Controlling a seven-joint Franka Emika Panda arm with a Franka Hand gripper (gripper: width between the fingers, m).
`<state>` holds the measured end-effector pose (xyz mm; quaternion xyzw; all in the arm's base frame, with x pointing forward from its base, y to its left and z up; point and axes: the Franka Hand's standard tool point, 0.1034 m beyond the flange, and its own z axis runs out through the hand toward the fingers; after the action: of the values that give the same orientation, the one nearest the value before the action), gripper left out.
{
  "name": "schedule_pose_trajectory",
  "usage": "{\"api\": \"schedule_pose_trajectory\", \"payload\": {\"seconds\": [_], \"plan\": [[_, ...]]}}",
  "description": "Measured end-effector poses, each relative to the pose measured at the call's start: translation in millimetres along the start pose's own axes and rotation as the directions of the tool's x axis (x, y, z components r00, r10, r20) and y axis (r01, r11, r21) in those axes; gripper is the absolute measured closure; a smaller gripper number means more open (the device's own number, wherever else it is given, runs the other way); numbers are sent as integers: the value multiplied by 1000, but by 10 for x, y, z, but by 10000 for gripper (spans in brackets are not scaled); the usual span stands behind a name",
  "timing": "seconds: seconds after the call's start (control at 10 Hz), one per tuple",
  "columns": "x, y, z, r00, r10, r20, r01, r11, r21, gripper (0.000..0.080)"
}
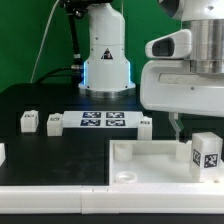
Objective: Assemble one leg
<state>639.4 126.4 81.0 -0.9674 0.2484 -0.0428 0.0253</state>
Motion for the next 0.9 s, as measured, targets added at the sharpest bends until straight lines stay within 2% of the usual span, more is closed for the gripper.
{"api": "schedule_pose_trajectory", "payload": {"seconds": [0.3,0.6,0.7,0.8,0.9], "plan": [[5,-16,-15,962,-273,-8,273,962,-13,150],[54,44,-15,857,-515,-5,515,857,-24,150],[66,64,-12,847,-532,-4,531,847,-25,150],[61,58,-12,852,-523,-4,523,852,-25,274],[63,60,-12,853,-522,-4,522,853,-25,274]]}}
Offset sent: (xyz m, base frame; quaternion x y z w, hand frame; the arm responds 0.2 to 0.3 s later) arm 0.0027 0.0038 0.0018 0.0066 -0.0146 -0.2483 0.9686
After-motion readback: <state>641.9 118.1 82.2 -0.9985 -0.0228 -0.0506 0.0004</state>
